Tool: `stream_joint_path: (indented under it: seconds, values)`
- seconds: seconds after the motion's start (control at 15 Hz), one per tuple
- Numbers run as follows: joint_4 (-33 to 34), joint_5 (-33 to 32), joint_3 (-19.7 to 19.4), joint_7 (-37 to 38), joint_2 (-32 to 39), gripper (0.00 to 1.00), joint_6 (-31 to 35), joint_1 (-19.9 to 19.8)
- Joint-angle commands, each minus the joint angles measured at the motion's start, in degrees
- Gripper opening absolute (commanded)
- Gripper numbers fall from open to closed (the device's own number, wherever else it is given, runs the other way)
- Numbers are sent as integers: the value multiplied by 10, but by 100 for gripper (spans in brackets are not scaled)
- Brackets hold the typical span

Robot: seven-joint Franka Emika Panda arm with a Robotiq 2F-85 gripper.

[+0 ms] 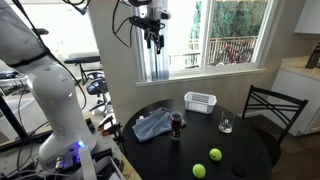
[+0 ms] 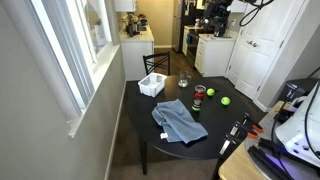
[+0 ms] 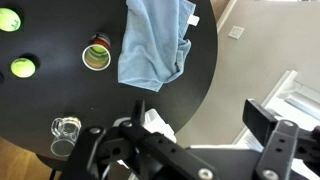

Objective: Put one tennis ball in the container.

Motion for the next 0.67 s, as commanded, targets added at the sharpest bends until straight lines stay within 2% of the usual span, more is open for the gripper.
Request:
stream_joint_path:
  seconds: [0.0,0.33,0.6]
  values:
    - [2,3,8,-3,1,100,-2,-10]
    - [2,3,8,-3,1,100,-2,-10]
    - [2,-6,3,-9,32,100,66,-19]
